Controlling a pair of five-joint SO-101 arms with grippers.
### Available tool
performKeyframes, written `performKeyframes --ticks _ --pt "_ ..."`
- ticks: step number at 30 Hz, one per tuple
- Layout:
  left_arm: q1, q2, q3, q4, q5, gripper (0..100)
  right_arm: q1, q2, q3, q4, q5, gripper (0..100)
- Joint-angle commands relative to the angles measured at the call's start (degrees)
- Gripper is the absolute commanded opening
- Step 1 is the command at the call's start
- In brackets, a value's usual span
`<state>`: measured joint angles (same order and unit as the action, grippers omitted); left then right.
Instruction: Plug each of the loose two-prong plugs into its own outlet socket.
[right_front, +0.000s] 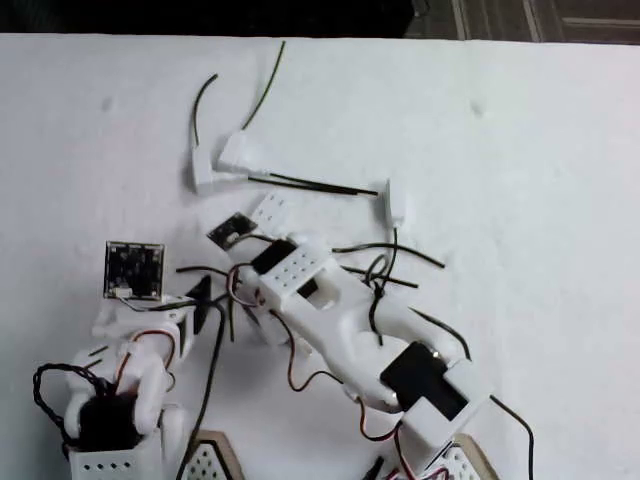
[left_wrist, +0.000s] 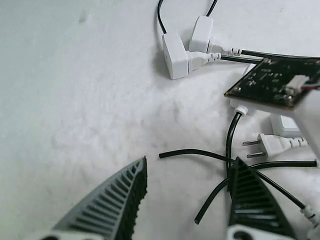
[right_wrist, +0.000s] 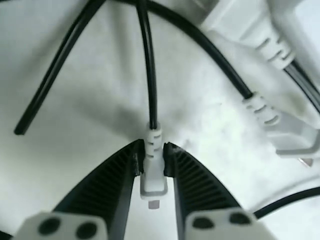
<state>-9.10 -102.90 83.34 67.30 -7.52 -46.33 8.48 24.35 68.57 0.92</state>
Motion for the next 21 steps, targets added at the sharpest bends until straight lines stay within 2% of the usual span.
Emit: performKeyframes --ticks 1,9,13,21 --pt "-0.13 0.57 -0.35 0.18 -0.44 27 -0.31 -0.48 -2.11 0.92 -0.53 2.4" --pt "-0.13 0.57 -0.35 0.18 -0.44 27 -0.57 -0.48 -2.02 5.23 -0.53 9.3" --pt "-0.13 0.57 -0.35 0.18 -0.44 27 -0.57 -0.48 -2.02 4.97 1.67 1.5" --pt "-0.13 0.57 -0.35 0.18 -0.44 27 -0.57 -1.01 -1.93 6.20 2.29 1.7"
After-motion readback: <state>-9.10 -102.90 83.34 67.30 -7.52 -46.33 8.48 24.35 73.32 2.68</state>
